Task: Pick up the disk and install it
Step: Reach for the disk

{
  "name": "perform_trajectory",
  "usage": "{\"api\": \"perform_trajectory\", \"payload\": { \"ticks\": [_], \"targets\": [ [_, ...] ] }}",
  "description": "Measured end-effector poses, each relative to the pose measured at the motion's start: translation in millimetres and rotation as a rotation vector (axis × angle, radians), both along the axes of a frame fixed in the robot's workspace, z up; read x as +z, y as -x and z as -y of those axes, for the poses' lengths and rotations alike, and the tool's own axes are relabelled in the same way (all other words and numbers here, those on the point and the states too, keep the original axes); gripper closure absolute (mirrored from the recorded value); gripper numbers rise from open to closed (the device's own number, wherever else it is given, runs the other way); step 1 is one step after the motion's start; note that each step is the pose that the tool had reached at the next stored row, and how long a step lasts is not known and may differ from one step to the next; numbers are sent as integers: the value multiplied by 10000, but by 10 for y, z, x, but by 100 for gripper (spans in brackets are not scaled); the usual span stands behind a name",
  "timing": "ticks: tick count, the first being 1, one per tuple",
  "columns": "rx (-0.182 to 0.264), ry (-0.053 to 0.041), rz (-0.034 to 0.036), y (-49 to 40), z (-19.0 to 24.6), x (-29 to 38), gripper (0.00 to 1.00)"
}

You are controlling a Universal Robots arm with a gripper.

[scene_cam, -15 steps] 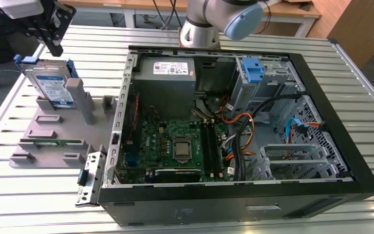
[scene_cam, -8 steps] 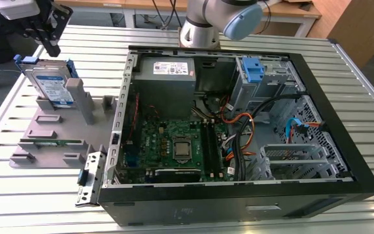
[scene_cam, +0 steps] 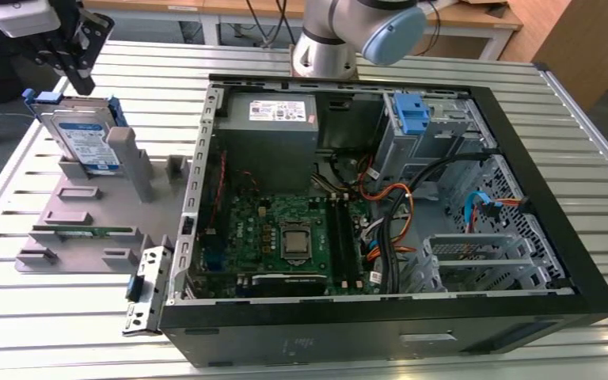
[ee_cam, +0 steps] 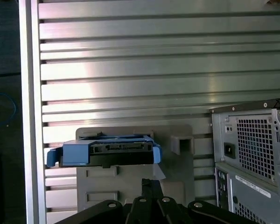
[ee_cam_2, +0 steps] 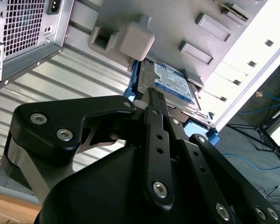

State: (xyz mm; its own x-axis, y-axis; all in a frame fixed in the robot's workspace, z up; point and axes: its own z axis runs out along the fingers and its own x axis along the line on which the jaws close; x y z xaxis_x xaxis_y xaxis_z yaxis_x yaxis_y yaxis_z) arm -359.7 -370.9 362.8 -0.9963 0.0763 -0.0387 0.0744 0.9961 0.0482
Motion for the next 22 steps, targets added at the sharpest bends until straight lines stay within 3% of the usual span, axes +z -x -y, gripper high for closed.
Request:
{"api": "perform_trajectory", "payload": {
  "ticks": [17, 22],
  "targets": [
    [0, -1, -45, 1, 0, -37, 89],
    [0, -1, -43, 8, -36, -60, 89]
  ]
}}
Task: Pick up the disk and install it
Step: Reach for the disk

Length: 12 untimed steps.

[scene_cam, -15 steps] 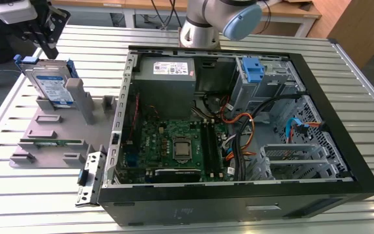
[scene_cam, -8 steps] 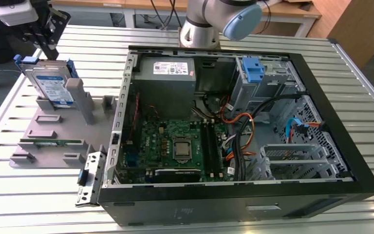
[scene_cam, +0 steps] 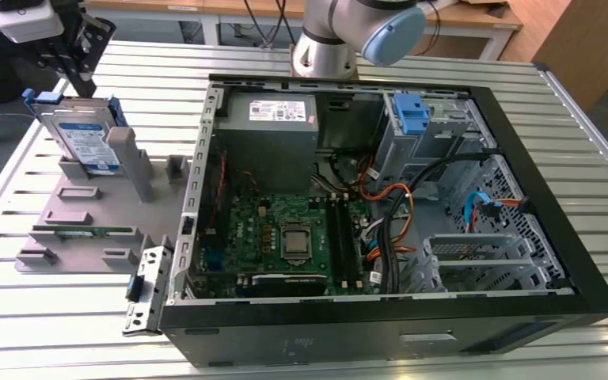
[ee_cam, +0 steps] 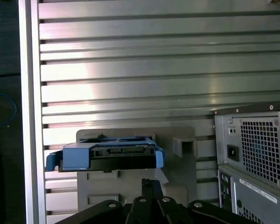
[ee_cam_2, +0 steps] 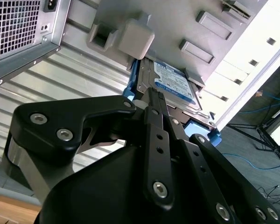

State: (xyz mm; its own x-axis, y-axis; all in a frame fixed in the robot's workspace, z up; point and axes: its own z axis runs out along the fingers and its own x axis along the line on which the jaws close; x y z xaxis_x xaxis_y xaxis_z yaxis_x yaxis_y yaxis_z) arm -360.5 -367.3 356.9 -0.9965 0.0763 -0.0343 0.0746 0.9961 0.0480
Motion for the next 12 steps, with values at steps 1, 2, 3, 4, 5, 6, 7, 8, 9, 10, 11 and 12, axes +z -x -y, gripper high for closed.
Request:
{"api": "perform_trajectory", "payload": {
  "ticks": [1, 2, 3, 4, 5, 6, 7, 8, 9, 10, 11, 12],
  "targets": [
    [-1, 0, 0, 6, -15, -5, 89],
    [-1, 1, -2, 12, -34, -9, 89],
    [-4, 1, -1, 20, -56, -14, 89],
    [-8, 1, -1, 30, -79, -19, 89],
    [-11, 1, -2, 41, -103, -23, 89],
    [-15, 0, -1, 56, -126, -28, 89],
    [-18, -1, 1, 75, -143, -34, 89],
    [-21, 2, -1, 96, -156, -36, 89],
    [-24, 6, -2, 116, -164, -39, 89],
    [-26, 11, -1, 136, -170, -43, 89],
    [-28, 14, -1, 155, -175, -47, 89],
    [-30, 17, -1, 175, -179, -52, 89]
  ]
}}
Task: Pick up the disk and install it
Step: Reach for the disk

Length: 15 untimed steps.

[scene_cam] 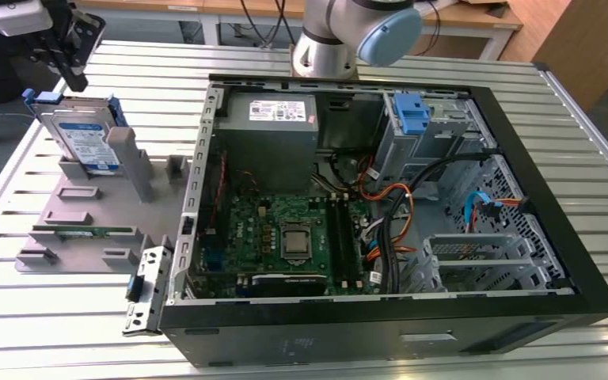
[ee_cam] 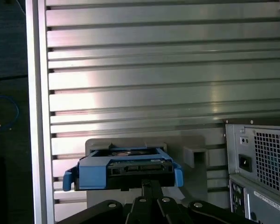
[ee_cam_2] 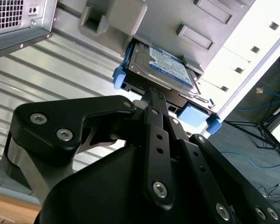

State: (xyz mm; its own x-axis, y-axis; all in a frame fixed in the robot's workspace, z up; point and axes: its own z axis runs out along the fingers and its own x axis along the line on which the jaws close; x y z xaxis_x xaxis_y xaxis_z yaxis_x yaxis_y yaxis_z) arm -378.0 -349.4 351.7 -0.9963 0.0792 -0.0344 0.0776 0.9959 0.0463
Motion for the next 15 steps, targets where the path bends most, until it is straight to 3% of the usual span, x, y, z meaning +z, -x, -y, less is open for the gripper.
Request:
{"api": "perform_trajectory", "payload": {
  "ticks": [15],
  "targets": [
    [-1, 75, 0, 181, -2, -83, 89]
  ]
}}
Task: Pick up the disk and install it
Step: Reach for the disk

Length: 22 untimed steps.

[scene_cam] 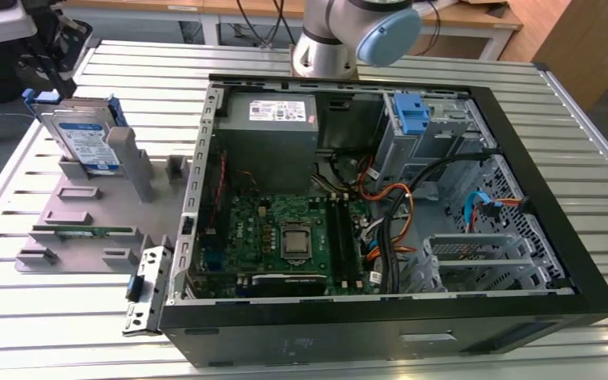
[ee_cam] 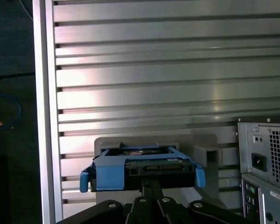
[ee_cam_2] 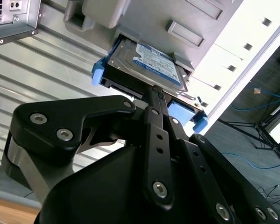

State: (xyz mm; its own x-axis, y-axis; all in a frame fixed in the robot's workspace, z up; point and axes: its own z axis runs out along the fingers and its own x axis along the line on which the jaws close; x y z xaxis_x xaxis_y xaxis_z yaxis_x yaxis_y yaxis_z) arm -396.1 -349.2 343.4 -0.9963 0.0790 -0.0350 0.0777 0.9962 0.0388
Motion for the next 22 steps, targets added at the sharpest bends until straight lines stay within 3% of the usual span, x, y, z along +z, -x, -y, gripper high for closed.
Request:
{"api": "perform_trajectory", "payload": {
  "ticks": [11, 22],
  "targets": [
    [60, 85, -17, 30, 0, -62, 89],
    [79, 86, -17, 31, 0, -46, 89]
  ]
}}
